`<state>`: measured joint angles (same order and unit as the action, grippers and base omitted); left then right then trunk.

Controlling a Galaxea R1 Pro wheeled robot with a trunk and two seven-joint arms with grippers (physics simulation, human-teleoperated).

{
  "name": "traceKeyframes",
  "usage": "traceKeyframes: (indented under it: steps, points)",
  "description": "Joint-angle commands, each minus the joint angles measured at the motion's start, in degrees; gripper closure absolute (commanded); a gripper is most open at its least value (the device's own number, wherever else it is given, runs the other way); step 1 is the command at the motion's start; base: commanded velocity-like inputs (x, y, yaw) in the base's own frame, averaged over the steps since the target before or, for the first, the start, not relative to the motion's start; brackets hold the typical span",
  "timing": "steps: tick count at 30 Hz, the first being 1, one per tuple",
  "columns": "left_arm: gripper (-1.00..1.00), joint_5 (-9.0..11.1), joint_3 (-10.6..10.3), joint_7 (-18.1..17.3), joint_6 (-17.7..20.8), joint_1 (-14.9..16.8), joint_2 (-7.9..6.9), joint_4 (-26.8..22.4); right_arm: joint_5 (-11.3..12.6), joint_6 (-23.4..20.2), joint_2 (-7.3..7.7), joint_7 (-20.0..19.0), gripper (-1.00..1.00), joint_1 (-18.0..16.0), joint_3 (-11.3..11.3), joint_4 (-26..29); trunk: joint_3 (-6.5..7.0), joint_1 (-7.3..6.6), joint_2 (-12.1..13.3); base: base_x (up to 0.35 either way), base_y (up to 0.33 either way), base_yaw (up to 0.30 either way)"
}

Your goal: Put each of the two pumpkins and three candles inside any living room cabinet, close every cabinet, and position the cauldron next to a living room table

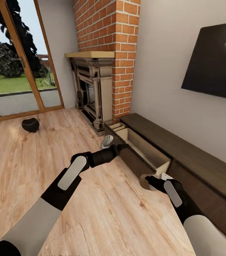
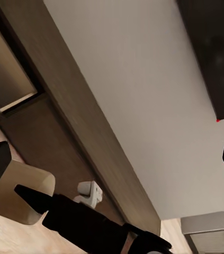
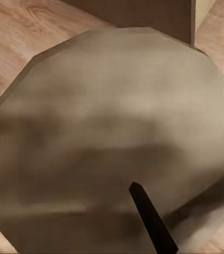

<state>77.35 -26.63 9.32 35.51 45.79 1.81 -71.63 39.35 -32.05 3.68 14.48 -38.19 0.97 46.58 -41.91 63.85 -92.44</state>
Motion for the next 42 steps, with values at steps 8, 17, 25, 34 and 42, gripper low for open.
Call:
traceKeyframes:
  steps: [8,17,25,34,42]
  points:
    - [-1.0,0.0,0.0,0.0,-0.1,0.0,-0.05,0.0,0.5,0.1,-0.06,0.0,1.0,0.0,0.1,0.0,0.0,0.0,0.0,0.128,0.0,0.285]
    - [-1.0,0.0,0.0,0.0,-0.1,0.0,-0.08,0.1,0.6,0.1,-0.06,0.0,1.0,0.0,0.1,0.0,0.0,0.0,0.0,0.326,0.0,0.283]
    - [-1.0,0.0,0.0,0.0,-0.1,0.0,-0.07,0.1,0.5,0.1,-0.03,-0.1,1.0,0.0,0.1,0.0,0.0,0.0,0.0,0.33,0.0,0.05]
    - [-1.0,-0.1,0.0,0.0,-0.1,0.0,-0.07,0.1,0.7,0.1,0.01,-0.1,1.0,0.0,0.2,-0.2,0.0,0.0,0.0,0.329,-0.048,0.0]
    - [-1.0,-0.1,0.0,0.0,-0.1,0.0,-0.06,0.1,0.6,0.1,0.0,-0.2,1.0,0.0,0.3,-2.0,0.0,0.0,0.0,0.329,-0.09,0.0]
